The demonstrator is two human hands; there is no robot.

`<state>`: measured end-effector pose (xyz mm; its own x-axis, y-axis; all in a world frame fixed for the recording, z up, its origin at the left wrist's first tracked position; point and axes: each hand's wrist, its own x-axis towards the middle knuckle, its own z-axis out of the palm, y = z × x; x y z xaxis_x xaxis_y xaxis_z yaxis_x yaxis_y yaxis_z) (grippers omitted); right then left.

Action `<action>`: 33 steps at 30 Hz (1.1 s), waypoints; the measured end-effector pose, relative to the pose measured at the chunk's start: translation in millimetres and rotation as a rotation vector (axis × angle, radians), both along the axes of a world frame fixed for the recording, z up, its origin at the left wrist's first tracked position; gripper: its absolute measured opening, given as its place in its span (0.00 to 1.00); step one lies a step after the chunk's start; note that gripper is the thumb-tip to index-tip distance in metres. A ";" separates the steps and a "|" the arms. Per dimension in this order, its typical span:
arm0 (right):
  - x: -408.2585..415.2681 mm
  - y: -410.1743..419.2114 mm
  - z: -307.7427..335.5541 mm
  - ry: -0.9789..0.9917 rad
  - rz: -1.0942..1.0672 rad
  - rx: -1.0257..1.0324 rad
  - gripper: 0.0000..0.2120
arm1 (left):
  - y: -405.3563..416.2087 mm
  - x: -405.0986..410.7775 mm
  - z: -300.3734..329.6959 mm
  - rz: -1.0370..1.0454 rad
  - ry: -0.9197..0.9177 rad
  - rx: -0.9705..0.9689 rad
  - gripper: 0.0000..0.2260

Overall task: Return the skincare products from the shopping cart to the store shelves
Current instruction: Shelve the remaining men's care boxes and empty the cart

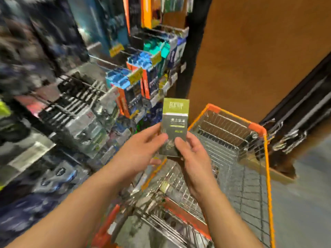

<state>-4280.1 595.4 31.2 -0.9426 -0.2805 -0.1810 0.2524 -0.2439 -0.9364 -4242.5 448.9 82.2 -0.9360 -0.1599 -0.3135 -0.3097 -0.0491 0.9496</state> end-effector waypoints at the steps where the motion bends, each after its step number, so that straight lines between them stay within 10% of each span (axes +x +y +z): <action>1: 2.2 -9.7 9.0 0.026 0.027 -0.016 0.24 | -10.5 7.4 8.9 0.039 0.039 -0.013 0.16; 10: 25.1 -100.4 74.4 0.250 0.379 0.017 0.27 | -93.2 79.4 72.7 0.324 0.226 -0.110 0.17; 20: 64.5 -201.8 144.6 0.995 0.399 0.386 0.27 | -153.9 130.8 116.1 0.783 0.409 -0.093 0.17; 33: 89.2 -307.8 207.9 0.981 0.341 0.273 0.27 | -204.2 171.9 159.0 0.957 0.549 -0.375 0.27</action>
<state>-4190.9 287.6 239.2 -0.5898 -0.6213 0.5159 -0.6244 -0.0543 -0.7792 -4070.6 244.7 241.2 -0.3784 -0.8710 0.3133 0.1591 0.2722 0.9490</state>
